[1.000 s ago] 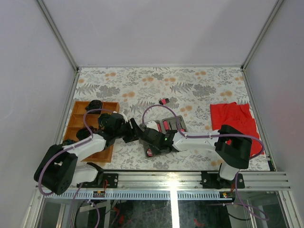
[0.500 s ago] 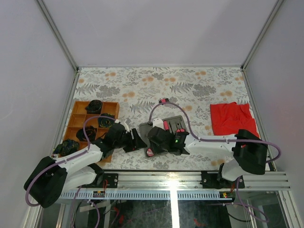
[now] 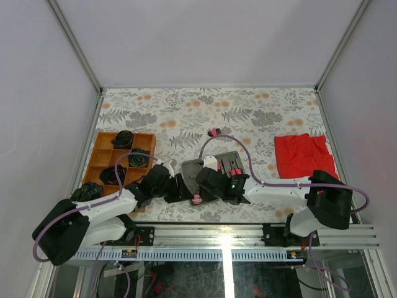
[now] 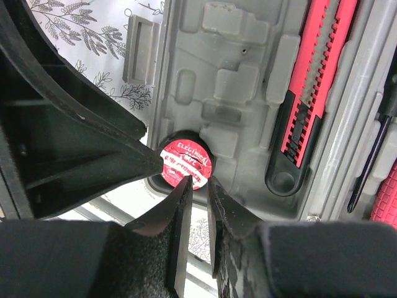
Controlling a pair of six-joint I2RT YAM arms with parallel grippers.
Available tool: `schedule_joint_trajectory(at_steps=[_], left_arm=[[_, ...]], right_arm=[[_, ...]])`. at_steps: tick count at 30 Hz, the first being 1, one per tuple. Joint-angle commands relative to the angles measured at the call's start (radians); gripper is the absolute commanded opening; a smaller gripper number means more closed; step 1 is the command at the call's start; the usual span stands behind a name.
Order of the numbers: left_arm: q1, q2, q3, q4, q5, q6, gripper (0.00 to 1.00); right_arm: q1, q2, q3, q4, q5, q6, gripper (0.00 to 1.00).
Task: Sort the tools into containers
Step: Place the engineering item in the storage box.
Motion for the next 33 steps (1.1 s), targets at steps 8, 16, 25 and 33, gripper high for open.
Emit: schedule_joint_trajectory(at_steps=[8,16,25,33], left_arm=[[-0.060,0.062,-0.001,0.077,-0.050,-0.001,0.40],[-0.063,0.082,0.007,0.077,-0.057,0.005,0.25],[-0.063,0.084,0.005,0.074,-0.067,0.000,0.12],[-0.063,0.083,0.013,0.061,-0.078,0.003,0.11]], right_arm=[[-0.002,-0.029,-0.016,0.033,0.033,0.028,0.19],[-0.014,-0.026,-0.036,0.078,-0.029,0.022,0.14],[-0.052,-0.018,-0.074,0.154,-0.119,0.031,0.10],[-0.100,-0.001,-0.116,0.228,-0.198,0.040,0.07]])
